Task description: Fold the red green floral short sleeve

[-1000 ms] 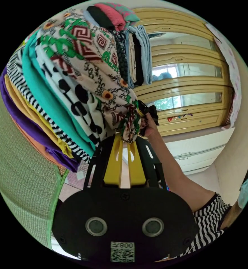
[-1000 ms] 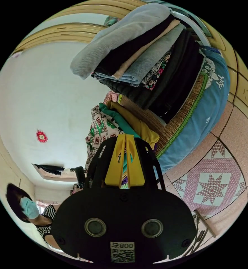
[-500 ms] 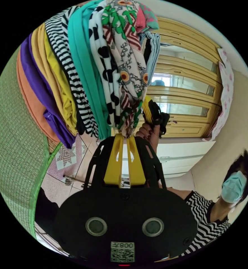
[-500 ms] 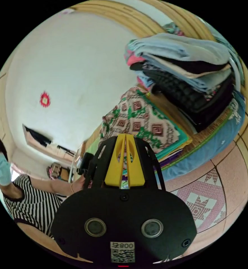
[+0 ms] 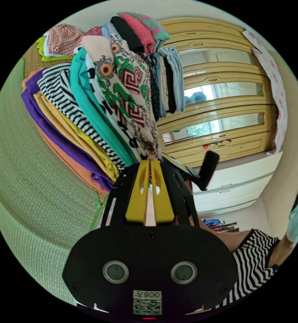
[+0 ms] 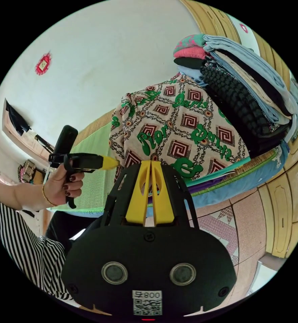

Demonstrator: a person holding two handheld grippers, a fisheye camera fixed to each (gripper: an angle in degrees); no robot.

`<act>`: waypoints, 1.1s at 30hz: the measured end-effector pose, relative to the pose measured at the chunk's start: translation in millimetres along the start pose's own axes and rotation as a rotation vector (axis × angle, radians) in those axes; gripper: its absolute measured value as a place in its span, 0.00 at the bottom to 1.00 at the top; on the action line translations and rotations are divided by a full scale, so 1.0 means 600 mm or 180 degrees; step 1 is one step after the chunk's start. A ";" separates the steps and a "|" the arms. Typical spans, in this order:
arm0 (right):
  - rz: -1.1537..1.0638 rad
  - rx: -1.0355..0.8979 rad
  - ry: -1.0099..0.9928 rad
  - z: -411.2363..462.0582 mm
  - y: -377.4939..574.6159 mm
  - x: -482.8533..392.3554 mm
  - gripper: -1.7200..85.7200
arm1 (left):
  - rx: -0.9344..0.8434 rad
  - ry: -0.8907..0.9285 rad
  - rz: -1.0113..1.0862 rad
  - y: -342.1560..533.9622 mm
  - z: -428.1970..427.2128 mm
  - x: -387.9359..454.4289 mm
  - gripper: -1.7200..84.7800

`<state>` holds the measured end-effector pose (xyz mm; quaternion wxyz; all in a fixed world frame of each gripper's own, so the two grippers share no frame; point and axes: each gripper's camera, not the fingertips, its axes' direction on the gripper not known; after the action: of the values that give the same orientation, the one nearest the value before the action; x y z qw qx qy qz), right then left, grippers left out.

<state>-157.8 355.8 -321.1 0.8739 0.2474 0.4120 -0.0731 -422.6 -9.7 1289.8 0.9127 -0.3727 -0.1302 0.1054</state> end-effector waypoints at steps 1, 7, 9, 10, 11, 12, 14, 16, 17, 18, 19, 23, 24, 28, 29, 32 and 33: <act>-0.0010 0.0035 0.0050 0.000 0.006 -0.015 0.02 | -0.0010 0.0026 -0.0025 0.000 -0.004 -0.004 0.02; -0.0177 0.0463 0.0166 0.001 0.054 -0.099 0.02 | 0.0119 0.0015 0.0255 0.015 -0.042 0.016 0.02; -0.0209 0.0270 0.0175 0.039 0.058 -0.111 0.02 | 0.0064 -0.0018 0.0278 0.021 -0.048 0.016 0.02; -0.0171 0.0138 0.0194 0.065 0.061 -0.114 0.02 | 0.0034 -0.0054 0.0270 0.028 -0.053 0.016 0.02; -0.0157 0.0126 0.0194 0.073 0.063 -0.116 0.02 | 0.0047 -0.0074 0.0286 0.037 -0.062 0.016 0.02; -0.0160 0.0166 0.0190 0.081 0.067 -0.122 0.02 | 0.0061 -0.0075 0.0291 0.042 -0.067 0.016 0.02; -0.0158 0.0203 0.0223 0.087 0.070 -0.129 0.02 | 0.0116 -0.0072 0.0263 0.061 -0.087 0.011 0.02; -0.0115 0.0245 0.0228 0.095 0.073 -0.136 0.02 | 0.0142 -0.0067 0.0191 0.073 -0.102 0.002 0.02; -0.0104 0.0269 0.0231 0.094 0.074 -0.139 0.02 | 0.0191 -0.0034 0.0198 0.084 -0.116 -0.001 0.02; -0.0086 0.0370 0.0239 0.089 0.076 -0.149 0.02 | 0.0212 -0.0023 0.0214 0.089 -0.123 -0.002 0.02; -0.0095 0.0519 0.0243 0.081 0.080 -0.163 0.02 | 0.0237 -0.0040 0.0252 0.102 -0.139 -0.003 0.02; -0.0328 0.0908 0.0205 0.073 0.081 -0.230 0.02 | 0.0190 -0.0610 0.0570 0.164 -0.202 -0.002 0.02; -0.0465 0.0981 0.0190 0.081 0.075 -0.256 0.02 | 0.0149 -0.0788 0.0645 0.175 -0.210 -0.001 0.02; -0.0922 0.1163 0.0074 0.142 0.025 -0.348 0.03 | -0.0325 -0.2239 0.0832 0.260 -0.244 -0.015 0.02; -0.0975 0.1161 0.0043 0.155 0.014 -0.360 0.03 | -0.0476 -0.2518 0.0785 0.285 -0.249 -0.029 0.02; -0.1101 0.1115 -0.0071 0.235 -0.048 -0.407 0.05 | -0.0792 -0.2768 0.0629 0.344 -0.257 -0.068 0.02; -0.1126 0.1074 -0.0126 0.272 -0.077 -0.421 0.07 | -0.0839 -0.2775 0.0593 0.354 -0.258 -0.075 0.02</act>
<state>-225.9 216.2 -59.3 0.8017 0.3124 0.4136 -0.2976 -436.3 25.0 1025.8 0.7043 -0.4166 -0.4800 0.3163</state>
